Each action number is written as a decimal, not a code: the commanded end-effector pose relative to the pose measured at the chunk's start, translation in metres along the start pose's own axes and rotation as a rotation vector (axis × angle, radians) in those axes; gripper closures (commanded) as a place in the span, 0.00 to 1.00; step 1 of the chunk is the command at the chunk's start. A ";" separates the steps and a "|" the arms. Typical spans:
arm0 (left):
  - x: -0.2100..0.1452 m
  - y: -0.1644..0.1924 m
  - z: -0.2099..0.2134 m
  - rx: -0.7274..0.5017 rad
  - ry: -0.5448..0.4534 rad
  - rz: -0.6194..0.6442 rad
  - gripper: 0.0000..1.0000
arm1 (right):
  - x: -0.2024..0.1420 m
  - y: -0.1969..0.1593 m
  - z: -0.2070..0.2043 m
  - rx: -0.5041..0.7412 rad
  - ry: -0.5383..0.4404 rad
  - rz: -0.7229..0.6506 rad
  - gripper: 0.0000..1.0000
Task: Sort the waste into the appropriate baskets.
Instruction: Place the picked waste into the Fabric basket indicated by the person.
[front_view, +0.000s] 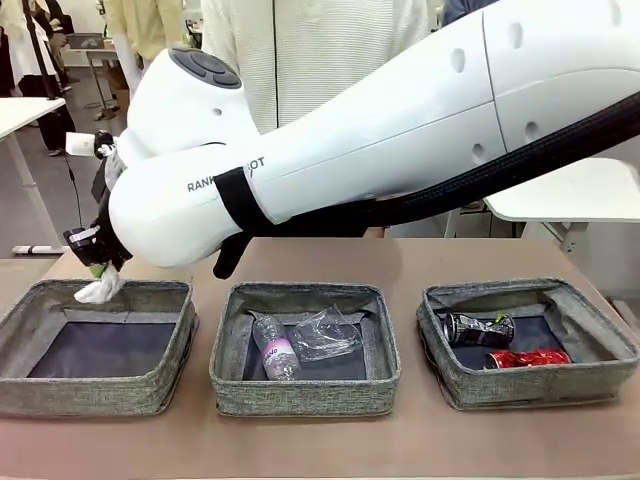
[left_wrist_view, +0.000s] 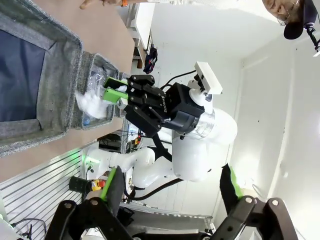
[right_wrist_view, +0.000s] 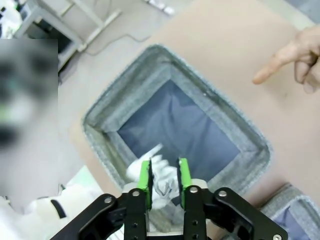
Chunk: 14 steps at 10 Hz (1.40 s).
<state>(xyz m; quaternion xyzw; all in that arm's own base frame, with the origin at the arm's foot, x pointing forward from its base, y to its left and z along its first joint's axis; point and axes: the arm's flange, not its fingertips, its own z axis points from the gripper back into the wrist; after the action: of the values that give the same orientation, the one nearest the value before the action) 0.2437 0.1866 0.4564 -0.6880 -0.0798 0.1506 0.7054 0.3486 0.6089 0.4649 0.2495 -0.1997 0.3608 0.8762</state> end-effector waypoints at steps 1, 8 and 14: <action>-0.003 -0.001 0.002 -0.006 0.003 0.001 0.00 | -0.008 -0.004 0.007 -0.009 -0.008 -0.007 0.00; -0.003 -0.001 0.002 -0.006 0.003 0.001 0.00 | -0.014 -0.016 0.024 -0.008 0.024 -0.032 0.00; -0.009 -0.026 -0.071 -0.007 0.099 -0.127 0.00 | -0.128 -0.144 0.213 0.141 -0.002 -0.300 0.00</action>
<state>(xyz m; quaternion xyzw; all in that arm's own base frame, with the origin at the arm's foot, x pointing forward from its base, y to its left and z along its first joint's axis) 0.2504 0.1503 0.4770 -0.6850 -0.0873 0.1004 0.7163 0.3561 0.4012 0.5377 0.2905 -0.1441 0.2495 0.9125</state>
